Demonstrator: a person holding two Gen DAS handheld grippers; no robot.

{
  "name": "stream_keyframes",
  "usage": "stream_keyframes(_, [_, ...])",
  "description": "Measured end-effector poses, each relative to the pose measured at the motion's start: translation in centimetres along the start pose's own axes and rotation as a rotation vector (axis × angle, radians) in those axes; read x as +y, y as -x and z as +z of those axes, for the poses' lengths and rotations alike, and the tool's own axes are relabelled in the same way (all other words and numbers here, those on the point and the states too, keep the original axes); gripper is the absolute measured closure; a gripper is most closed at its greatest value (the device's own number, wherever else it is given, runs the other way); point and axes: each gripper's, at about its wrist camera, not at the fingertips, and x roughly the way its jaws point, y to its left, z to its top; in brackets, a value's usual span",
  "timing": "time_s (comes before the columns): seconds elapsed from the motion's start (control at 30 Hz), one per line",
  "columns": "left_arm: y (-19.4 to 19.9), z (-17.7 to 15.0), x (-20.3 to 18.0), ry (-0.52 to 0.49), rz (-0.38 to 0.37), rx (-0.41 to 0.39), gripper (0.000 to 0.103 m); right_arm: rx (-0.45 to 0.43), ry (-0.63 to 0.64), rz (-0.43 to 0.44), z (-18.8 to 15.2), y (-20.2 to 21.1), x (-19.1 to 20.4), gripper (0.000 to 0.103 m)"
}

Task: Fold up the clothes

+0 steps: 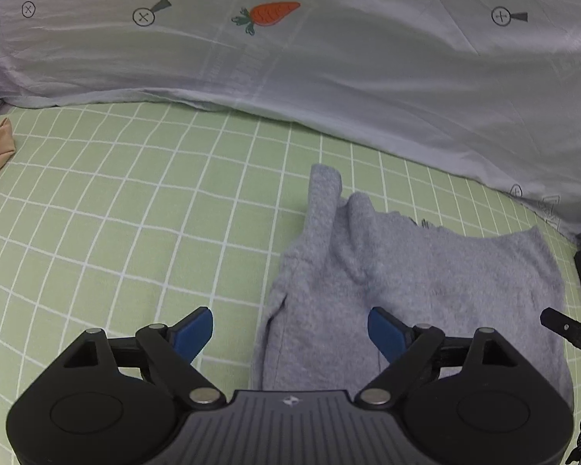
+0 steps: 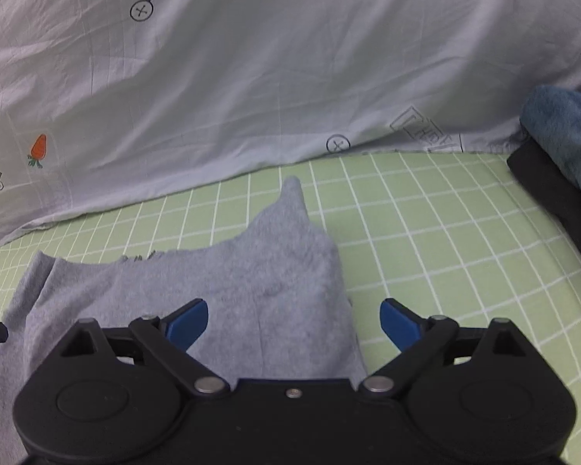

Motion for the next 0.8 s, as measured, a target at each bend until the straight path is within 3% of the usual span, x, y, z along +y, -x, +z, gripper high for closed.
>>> stream_keyframes(0.13, [-1.1,-2.4,0.8,0.044,-0.03,0.04,0.013,0.075,-0.059,0.04,-2.8,-0.5,-1.3,0.001])
stream_keyframes(0.23, [-1.7,-2.7,1.9,0.116,-0.081,0.046,0.011,0.1,-0.143,0.104,-3.4,-1.1,-2.4,0.0])
stream_keyframes(0.33, [-2.5,-2.4,2.3,0.135,-0.134,0.046,0.008,0.096,-0.135,0.146,-3.0,-1.7,-2.3,0.0])
stream_keyframes(0.47, [-3.2,-1.8,1.3,0.068,-0.234,0.037,0.001,0.107,-0.104,0.202,-2.3,-2.6,-1.0,0.0])
stream_keyframes(0.57, [-3.7,-1.7,-0.6,-0.017,-0.26,0.049,0.001,0.117,-0.122,0.241,-1.9,-3.2,0.0,0.0])
stream_keyframes(0.67, [-3.9,-2.1,-2.5,-0.034,-0.287,0.062,0.002,0.128,-0.116,0.278,-2.4,-2.5,1.1,0.0])
stream_keyframes(0.7, [-3.7,-2.4,-2.8,-0.03,-0.289,0.064,0.005,0.131,-0.112,0.289,-2.6,-2.1,1.5,0.0])
stream_keyframes(0.73, [-3.1,-2.8,-2.8,-0.023,-0.286,0.065,0.015,0.135,-0.109,0.3,-2.8,-1.7,1.8,0.002])
stream_keyframes(0.8, [-2.0,-3.7,-2.9,-0.009,-0.28,0.066,0.035,0.141,-0.102,0.322,-3.2,-1.0,2.5,0.019])
